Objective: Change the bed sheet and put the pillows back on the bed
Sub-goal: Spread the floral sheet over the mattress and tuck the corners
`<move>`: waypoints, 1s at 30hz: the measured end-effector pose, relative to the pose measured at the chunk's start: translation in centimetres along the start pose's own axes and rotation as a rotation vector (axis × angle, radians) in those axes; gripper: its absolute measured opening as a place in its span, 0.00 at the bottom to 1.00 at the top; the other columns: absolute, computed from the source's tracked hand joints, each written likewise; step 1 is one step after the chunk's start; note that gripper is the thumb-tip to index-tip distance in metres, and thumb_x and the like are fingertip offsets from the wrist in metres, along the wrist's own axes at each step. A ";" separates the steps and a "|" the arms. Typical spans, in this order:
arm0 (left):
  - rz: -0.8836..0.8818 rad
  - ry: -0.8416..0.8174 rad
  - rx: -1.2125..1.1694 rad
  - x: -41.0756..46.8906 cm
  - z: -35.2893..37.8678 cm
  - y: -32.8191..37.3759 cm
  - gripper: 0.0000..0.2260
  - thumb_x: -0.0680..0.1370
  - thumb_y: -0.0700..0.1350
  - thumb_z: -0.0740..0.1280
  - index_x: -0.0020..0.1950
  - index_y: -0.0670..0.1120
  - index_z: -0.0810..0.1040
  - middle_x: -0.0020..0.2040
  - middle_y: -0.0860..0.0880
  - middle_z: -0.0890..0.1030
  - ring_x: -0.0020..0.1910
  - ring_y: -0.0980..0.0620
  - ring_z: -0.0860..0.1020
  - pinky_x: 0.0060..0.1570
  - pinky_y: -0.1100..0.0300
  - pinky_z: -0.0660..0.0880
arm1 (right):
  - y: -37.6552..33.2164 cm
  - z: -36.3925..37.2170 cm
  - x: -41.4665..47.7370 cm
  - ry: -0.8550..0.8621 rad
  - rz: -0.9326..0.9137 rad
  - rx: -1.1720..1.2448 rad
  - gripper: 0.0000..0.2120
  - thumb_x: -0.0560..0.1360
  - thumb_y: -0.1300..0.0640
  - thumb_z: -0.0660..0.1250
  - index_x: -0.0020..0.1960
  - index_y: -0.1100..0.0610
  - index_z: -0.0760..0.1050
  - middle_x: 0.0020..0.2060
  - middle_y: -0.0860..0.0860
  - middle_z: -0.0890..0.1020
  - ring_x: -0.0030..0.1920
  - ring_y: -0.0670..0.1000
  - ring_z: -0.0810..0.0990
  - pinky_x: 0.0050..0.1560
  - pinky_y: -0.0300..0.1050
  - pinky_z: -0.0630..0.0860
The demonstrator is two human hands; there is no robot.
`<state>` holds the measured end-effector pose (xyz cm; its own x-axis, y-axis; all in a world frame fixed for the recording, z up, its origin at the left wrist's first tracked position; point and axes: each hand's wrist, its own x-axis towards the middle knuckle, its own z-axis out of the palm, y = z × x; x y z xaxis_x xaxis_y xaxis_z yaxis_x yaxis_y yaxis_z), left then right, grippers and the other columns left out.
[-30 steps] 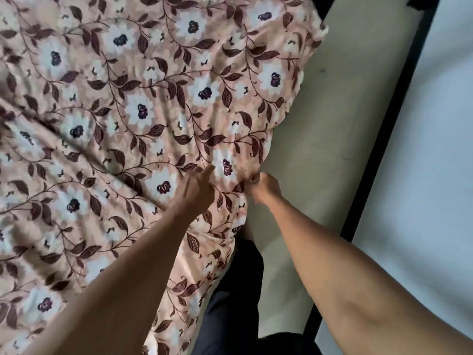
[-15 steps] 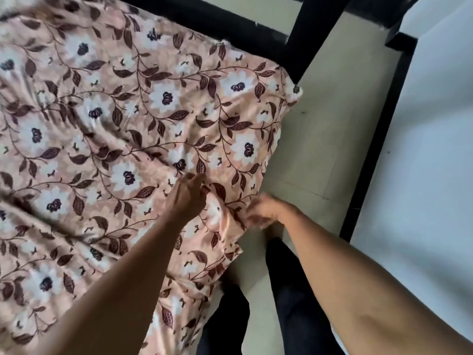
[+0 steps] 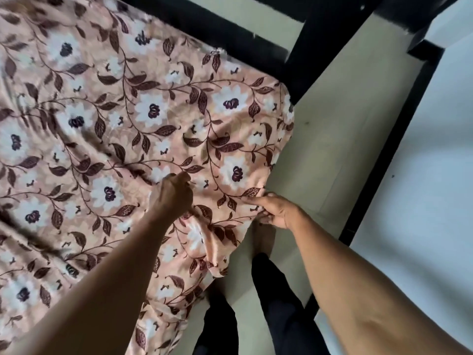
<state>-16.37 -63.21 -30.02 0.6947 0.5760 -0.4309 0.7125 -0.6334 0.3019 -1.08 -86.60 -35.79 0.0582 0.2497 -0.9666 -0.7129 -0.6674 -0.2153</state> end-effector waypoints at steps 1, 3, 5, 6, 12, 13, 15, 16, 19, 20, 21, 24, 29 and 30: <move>0.010 0.044 0.012 0.2 -0.3 0.5 0.12 0.77 0.41 0.67 0.60 0.48 0.82 0.50 0.37 0.83 0.45 0.38 0.82 0.40 0.50 0.79 | -0.7 -1.2 -0.5 -0.016 -0.035 -0.023 0.26 0.61 0.45 0.85 0.53 0.55 0.83 0.47 0.53 0.83 0.44 0.52 0.78 0.27 0.37 0.70; 0.021 0.131 0.016 0.5 -0.5 1.5 0.12 0.76 0.40 0.67 0.59 0.47 0.81 0.51 0.38 0.82 0.49 0.35 0.80 0.43 0.47 0.78 | -2.1 -3.5 -0.8 0.178 -0.227 0.189 0.15 0.66 0.50 0.82 0.48 0.57 0.86 0.45 0.53 0.86 0.44 0.54 0.82 0.28 0.41 0.76; 0.041 0.187 -0.001 0.9 -0.4 2.1 0.16 0.73 0.38 0.65 0.61 0.45 0.79 0.55 0.38 0.79 0.54 0.34 0.77 0.47 0.43 0.78 | -2.9 -5.2 -1.0 0.745 -0.380 0.253 0.14 0.67 0.49 0.81 0.44 0.58 0.84 0.40 0.54 0.86 0.39 0.57 0.84 0.31 0.48 0.80; 0.046 0.199 -0.002 1.3 -0.3 2.4 0.18 0.73 0.37 0.65 0.63 0.45 0.77 0.58 0.38 0.78 0.56 0.34 0.76 0.48 0.42 0.78 | -2.9 -5.7 -1.1 0.989 -0.362 0.142 0.19 0.66 0.45 0.80 0.47 0.59 0.83 0.43 0.55 0.87 0.41 0.58 0.84 0.36 0.50 0.80; 0.001 0.210 0.019 2.2 0.1 4.4 0.24 0.73 0.37 0.68 0.69 0.44 0.74 0.67 0.36 0.72 0.64 0.34 0.72 0.53 0.40 0.78 | -3.9 -6.8 0.8 1.078 -0.355 0.015 0.24 0.69 0.49 0.79 0.59 0.58 0.76 0.56 0.59 0.82 0.54 0.58 0.82 0.50 0.48 0.76; 0.013 0.161 0.011 2.5 0.5 4.5 0.24 0.74 0.38 0.68 0.71 0.44 0.73 0.68 0.36 0.72 0.64 0.34 0.72 0.53 0.40 0.78 | -5.1 -7.2 1.3 1.025 -0.387 -0.019 0.20 0.72 0.52 0.77 0.59 0.59 0.78 0.55 0.58 0.83 0.53 0.58 0.83 0.48 0.45 0.75; 0.044 0.006 0.004 3.2 1.4 4.4 0.26 0.76 0.42 0.69 0.74 0.45 0.71 0.71 0.36 0.71 0.68 0.34 0.71 0.60 0.39 0.75 | -7.9 -7.3 2.4 0.889 -0.430 -0.115 0.13 0.74 0.55 0.75 0.57 0.57 0.81 0.54 0.56 0.85 0.51 0.55 0.84 0.48 0.44 0.77; 0.059 -0.069 0.022 3.6 1.8 4.5 0.27 0.76 0.44 0.69 0.75 0.45 0.70 0.72 0.37 0.71 0.70 0.35 0.70 0.66 0.40 0.72 | -9.6 -7.1 2.7 0.809 -0.448 -0.154 0.12 0.73 0.53 0.75 0.56 0.55 0.82 0.54 0.55 0.86 0.51 0.54 0.84 0.50 0.47 0.80; 0.055 -0.148 0.075 4.6 1.8 5.2 0.26 0.75 0.48 0.69 0.73 0.45 0.73 0.67 0.37 0.76 0.67 0.36 0.73 0.67 0.46 0.69 | -14.2 -6.3 4.3 0.568 -0.429 -0.171 0.18 0.74 0.47 0.75 0.60 0.54 0.77 0.54 0.54 0.83 0.44 0.52 0.86 0.41 0.50 0.85; 0.056 -0.138 0.071 4.8 1.7 5.5 0.23 0.76 0.48 0.69 0.70 0.45 0.75 0.64 0.36 0.78 0.63 0.36 0.75 0.62 0.47 0.71 | -15.2 -6.0 4.4 0.535 -0.408 -0.200 0.18 0.76 0.49 0.74 0.61 0.56 0.75 0.52 0.54 0.83 0.38 0.51 0.86 0.33 0.45 0.83; 0.049 -0.142 0.066 5.0 1.4 5.6 0.21 0.76 0.49 0.68 0.68 0.45 0.76 0.60 0.36 0.79 0.60 0.36 0.77 0.58 0.48 0.73 | -16.1 -5.7 4.4 0.538 -0.413 -0.238 0.15 0.77 0.53 0.73 0.60 0.58 0.76 0.49 0.55 0.84 0.32 0.49 0.84 0.27 0.41 0.79; 0.019 -0.156 0.036 5.0 0.7 5.7 0.19 0.76 0.48 0.68 0.67 0.47 0.77 0.56 0.37 0.82 0.55 0.37 0.79 0.50 0.50 0.74 | -17.5 -6.3 3.9 0.499 -0.452 -0.236 0.03 0.76 0.66 0.71 0.50 0.65 0.80 0.35 0.58 0.84 0.24 0.49 0.79 0.21 0.37 0.71; 0.156 0.173 -0.139 3.2 -0.1 5.9 0.21 0.72 0.31 0.71 0.66 0.36 0.77 0.54 0.35 0.83 0.51 0.37 0.82 0.50 0.53 0.75 | -20.8 -10.6 4.4 0.771 -0.618 0.245 0.03 0.73 0.54 0.68 0.43 0.52 0.77 0.42 0.54 0.85 0.40 0.55 0.87 0.39 0.50 0.84; 0.168 0.221 -0.133 2.9 0.3 5.6 0.23 0.72 0.30 0.71 0.67 0.36 0.76 0.58 0.35 0.82 0.55 0.37 0.80 0.55 0.52 0.74 | -20.8 -11.2 5.0 0.856 -0.673 0.252 0.02 0.74 0.52 0.67 0.44 0.50 0.77 0.45 0.51 0.85 0.45 0.55 0.86 0.45 0.54 0.85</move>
<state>-10.43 -65.22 -29.84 0.7984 0.5765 -0.1739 0.5820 -0.6647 0.4684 21.86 -79.35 -37.69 0.8785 -0.1242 -0.4613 -0.4705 -0.3922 -0.7904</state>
